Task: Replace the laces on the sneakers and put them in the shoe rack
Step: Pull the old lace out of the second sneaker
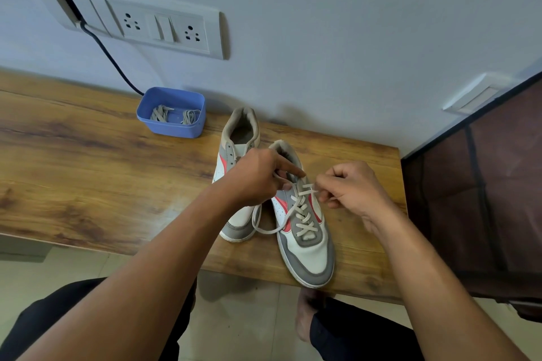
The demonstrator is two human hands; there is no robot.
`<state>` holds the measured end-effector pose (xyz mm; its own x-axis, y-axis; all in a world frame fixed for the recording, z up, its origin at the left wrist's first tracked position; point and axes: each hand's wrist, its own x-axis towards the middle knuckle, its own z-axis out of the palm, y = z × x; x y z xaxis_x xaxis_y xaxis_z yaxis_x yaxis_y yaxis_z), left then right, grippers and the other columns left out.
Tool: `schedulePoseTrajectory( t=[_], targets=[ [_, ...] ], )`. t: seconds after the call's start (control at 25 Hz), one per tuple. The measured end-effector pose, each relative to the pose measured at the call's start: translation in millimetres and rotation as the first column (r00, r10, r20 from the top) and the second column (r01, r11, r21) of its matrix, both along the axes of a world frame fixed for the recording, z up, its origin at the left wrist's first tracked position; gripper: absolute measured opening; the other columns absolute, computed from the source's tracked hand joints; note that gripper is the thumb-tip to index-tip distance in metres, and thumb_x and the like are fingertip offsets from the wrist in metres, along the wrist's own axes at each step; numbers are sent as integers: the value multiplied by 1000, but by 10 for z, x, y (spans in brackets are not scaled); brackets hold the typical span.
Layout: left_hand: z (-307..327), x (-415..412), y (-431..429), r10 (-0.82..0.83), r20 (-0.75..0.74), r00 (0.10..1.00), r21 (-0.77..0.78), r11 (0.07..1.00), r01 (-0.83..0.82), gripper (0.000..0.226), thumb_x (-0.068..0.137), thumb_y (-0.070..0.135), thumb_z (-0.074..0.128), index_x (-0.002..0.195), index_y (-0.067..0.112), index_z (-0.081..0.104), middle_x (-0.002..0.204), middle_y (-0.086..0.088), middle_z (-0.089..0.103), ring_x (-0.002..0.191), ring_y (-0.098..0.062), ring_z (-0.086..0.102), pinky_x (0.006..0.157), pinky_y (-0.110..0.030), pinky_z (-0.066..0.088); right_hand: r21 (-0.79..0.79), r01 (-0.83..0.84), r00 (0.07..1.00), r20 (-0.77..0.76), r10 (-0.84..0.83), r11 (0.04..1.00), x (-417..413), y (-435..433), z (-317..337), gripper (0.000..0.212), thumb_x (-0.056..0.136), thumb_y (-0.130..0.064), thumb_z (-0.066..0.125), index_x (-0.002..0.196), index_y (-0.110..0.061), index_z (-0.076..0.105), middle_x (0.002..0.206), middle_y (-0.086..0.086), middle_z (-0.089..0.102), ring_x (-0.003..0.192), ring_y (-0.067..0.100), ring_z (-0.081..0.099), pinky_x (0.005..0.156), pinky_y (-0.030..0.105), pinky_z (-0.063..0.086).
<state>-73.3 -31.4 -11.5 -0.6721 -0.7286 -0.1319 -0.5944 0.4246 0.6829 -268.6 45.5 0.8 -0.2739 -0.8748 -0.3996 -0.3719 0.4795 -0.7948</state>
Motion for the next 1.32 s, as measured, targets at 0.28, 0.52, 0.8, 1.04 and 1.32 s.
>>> schedulePoseTrajectory(
  t=[0.28, 0.52, 0.8, 1.04, 1.32],
  targets=[
    [-3, -1, -4, 3, 3, 1000, 7, 1000, -3, 39, 89, 13, 76, 122, 34, 74, 98, 7, 69, 84, -4, 62, 79, -23, 52, 17, -31, 999, -32, 32, 999, 3, -27, -36, 8, 84, -14, 81, 80, -10, 76, 70, 2, 76, 66, 12, 73, 58, 25, 57],
    [-23, 3, -16, 11, 2, 1000, 9, 1000, -11, 38, 88, 16, 78, 120, 36, 75, 96, 6, 72, 80, -6, 62, 77, -32, 56, 37, -94, 995, -8, 94, 995, 5, -19, -51, 4, 85, -17, 80, 87, -15, 78, 80, 1, 79, 71, 13, 76, 63, 28, 59],
    [0, 12, -6, 6, -3, 1000, 21, 1000, -6, 39, 89, 14, 76, 122, 35, 74, 99, 6, 71, 76, 0, 58, 75, -24, 52, 10, -65, 997, -28, 66, 998, -67, -27, -34, 4, 85, -15, 80, 86, -16, 77, 74, 0, 77, 66, 15, 74, 59, 29, 57],
    [6, 8, -1, -4, -6, 1000, 23, 1000, 4, 39, 91, 12, 74, 124, 32, 73, 100, 4, 73, 86, -8, 65, 82, -32, 57, -63, -22, 993, -114, 15, 998, -211, -51, -17, 9, 83, -7, 78, 79, -15, 79, 76, 1, 79, 65, 14, 73, 69, 37, 61],
    [-11, 10, -10, -4, -15, 1000, 20, 1000, 4, 39, 90, 12, 76, 122, 34, 74, 91, 11, 68, 75, 1, 59, 72, -18, 49, -83, -91, 972, -224, 70, 992, -135, -61, -28, 9, 83, -14, 81, 78, -21, 80, 71, -7, 76, 66, 9, 70, 68, 33, 58]
  ],
)
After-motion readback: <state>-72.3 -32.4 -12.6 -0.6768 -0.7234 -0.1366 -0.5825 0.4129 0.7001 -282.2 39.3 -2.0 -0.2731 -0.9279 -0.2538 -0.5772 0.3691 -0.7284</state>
